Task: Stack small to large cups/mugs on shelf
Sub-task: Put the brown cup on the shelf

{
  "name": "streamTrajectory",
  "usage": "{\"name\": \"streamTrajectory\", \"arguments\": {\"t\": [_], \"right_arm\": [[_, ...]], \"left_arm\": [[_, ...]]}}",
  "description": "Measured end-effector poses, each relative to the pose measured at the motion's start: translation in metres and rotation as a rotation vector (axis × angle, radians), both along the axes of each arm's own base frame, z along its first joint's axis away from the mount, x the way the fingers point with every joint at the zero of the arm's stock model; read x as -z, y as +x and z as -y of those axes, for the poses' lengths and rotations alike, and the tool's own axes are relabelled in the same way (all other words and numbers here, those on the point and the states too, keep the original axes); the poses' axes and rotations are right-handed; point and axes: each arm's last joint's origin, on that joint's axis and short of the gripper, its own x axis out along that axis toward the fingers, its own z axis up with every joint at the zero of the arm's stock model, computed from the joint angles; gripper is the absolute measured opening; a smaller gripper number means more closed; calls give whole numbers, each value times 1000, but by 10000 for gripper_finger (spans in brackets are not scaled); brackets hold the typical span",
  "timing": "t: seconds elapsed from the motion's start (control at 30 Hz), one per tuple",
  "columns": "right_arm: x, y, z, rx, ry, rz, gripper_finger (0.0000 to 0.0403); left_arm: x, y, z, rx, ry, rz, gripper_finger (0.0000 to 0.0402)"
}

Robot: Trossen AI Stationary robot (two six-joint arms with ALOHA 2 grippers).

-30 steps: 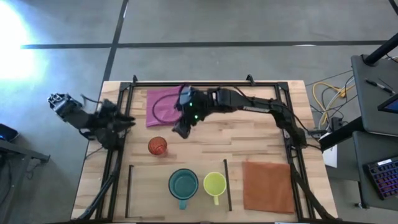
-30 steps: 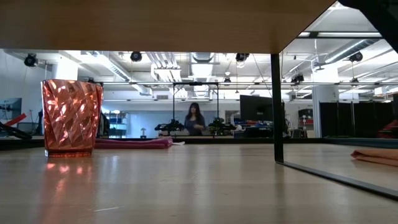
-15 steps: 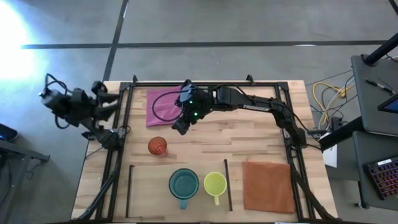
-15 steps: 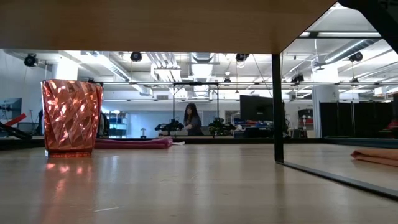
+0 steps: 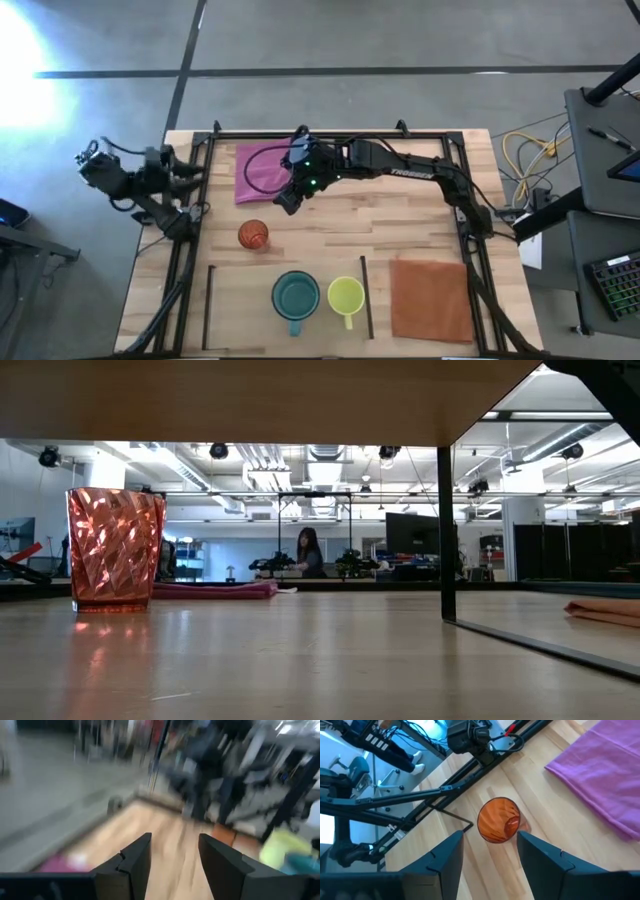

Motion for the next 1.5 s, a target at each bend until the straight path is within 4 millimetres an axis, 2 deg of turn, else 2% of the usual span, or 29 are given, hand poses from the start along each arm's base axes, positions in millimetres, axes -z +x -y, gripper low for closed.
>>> {"name": "streamTrajectory", "arguments": {"t": [0.17, 0.4, 0.63, 0.77, 0.97, 1.13, 1.27, 1.33, 1.43, 1.5], "right_arm": [[-1, -1, 5, 13, -4, 2, 178], [1, -7, 16, 42, 6, -58, 178], [-6, -14, 25, 62, 2, -50, 178], [-6, -14, 24, 56, 0, -53, 178], [-4, -15, 16, 34, -5, -71, 178], [-3, -16, 15, 19, -17, -85, 178], [-3, -16, 15, 15, -23, -84, 178], [-3, -16, 14, 7, -27, -85, 178], [-2, -17, 13, -3, -25, -109, 178], [0, -18, 12, -6, -24, -125, 178]], "left_arm": [[17, 0, 4, 28, -151, -276, 151], [33, 20, 19, 1, -116, -530, 151], [42, 47, 44, 177, -118, -701, 151], [53, 59, 52, 185, -115, -661, 151], [67, 61, 39, 11, -89, -620, 150], [77, 65, 29, 97, -155, -623, 150], [86, 77, 26, 186, -225, -475, 150], [85, 77, 23, 167, -222, -426, 150], [82, 73, 15, 114, -208, -461, 150], [81, 68, 10, 110, -191, -555, 150]]}}
